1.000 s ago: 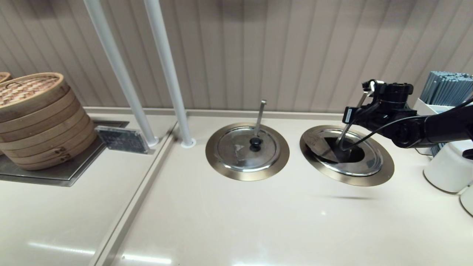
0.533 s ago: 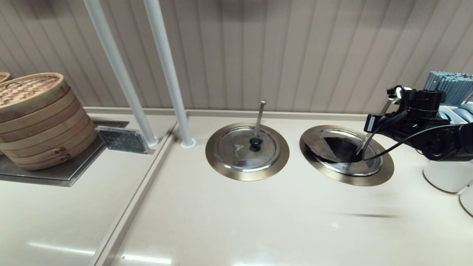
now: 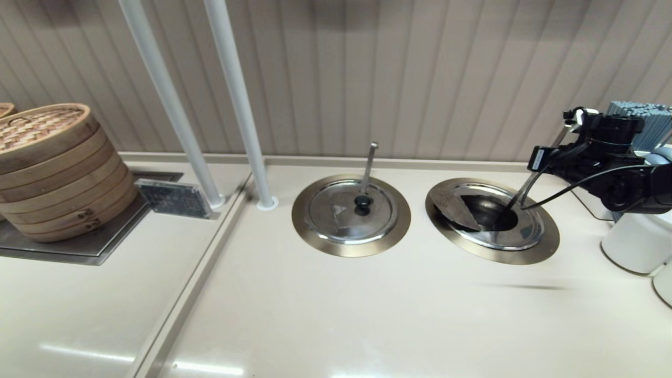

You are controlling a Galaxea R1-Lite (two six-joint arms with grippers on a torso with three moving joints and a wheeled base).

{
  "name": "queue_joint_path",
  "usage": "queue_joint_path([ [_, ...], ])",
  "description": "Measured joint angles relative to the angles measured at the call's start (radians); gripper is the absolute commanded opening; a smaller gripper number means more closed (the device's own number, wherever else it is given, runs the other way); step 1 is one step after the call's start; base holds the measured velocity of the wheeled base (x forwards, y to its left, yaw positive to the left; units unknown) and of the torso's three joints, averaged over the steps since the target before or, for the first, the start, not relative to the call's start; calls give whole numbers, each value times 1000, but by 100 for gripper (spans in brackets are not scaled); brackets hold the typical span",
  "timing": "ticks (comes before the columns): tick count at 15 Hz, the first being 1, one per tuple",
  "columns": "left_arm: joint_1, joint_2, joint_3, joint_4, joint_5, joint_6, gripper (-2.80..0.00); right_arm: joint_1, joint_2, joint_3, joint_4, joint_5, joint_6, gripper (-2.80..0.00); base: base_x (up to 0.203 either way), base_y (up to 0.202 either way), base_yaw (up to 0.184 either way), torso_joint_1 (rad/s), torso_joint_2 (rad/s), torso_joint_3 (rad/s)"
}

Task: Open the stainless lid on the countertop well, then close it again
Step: Stir with a spoon

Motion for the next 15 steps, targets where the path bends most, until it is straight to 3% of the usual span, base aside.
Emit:
queue_joint_path([
  [4, 0, 0, 0, 0, 0, 0, -280, 114, 65, -83, 24, -57, -1, -280, 0, 0, 0, 0, 0, 0],
  [8, 0, 0, 0, 0, 0, 0, -280, 177, 54, -48, 21, -95, -1, -280, 0, 0, 0, 0, 0, 0],
  [11, 0, 0, 0, 0, 0, 0, -280, 167, -19, 88, 7, -91, 1, -280, 0, 0, 0, 0, 0, 0],
  [15, 0, 0, 0, 1, 0, 0, -280, 82, -102, 205, -41, -40, -5, -280, 0, 0, 0, 0, 0, 0],
])
